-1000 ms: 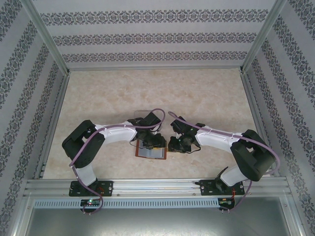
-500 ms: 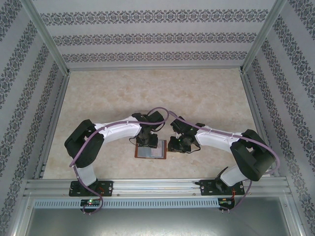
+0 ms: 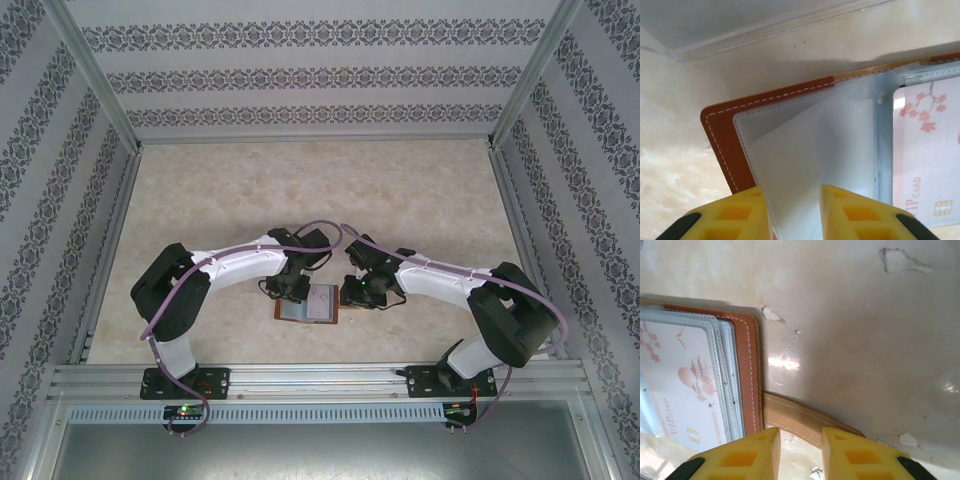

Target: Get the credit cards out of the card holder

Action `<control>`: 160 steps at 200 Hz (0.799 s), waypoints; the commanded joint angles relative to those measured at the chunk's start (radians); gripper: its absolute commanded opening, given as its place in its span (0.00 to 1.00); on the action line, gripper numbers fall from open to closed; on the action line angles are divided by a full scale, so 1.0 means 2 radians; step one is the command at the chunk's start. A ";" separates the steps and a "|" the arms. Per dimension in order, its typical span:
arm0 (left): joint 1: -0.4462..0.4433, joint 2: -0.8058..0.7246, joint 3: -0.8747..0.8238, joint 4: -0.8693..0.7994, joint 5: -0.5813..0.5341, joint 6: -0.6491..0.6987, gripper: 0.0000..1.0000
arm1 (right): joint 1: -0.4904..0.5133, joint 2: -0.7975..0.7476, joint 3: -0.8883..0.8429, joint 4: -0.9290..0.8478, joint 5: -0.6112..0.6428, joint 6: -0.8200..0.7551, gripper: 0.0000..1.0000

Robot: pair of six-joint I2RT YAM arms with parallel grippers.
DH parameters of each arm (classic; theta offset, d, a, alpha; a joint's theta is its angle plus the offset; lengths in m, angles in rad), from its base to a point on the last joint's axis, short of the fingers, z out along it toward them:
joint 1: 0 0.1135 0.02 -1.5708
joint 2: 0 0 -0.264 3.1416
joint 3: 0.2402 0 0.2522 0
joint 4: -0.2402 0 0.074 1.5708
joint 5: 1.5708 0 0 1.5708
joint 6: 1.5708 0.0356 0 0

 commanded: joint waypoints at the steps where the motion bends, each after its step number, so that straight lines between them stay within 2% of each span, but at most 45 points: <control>1: -0.006 -0.014 -0.016 -0.017 -0.003 0.008 0.22 | -0.003 0.005 0.014 -0.013 0.008 -0.010 0.30; 51: -0.007 -0.026 -0.040 -0.001 0.024 0.003 0.17 | -0.002 0.005 0.027 -0.021 0.005 -0.016 0.30; 107: -0.007 -0.070 -0.037 -0.016 0.009 0.003 0.29 | 0.002 0.003 0.041 -0.020 -0.004 -0.013 0.31; 134: -0.006 -0.085 -0.022 -0.023 0.010 0.003 0.29 | 0.006 0.003 0.048 -0.015 -0.011 -0.010 0.31; 160: -0.006 -0.100 -0.023 0.017 0.047 -0.010 0.25 | 0.009 0.009 0.053 0.000 -0.025 -0.003 0.31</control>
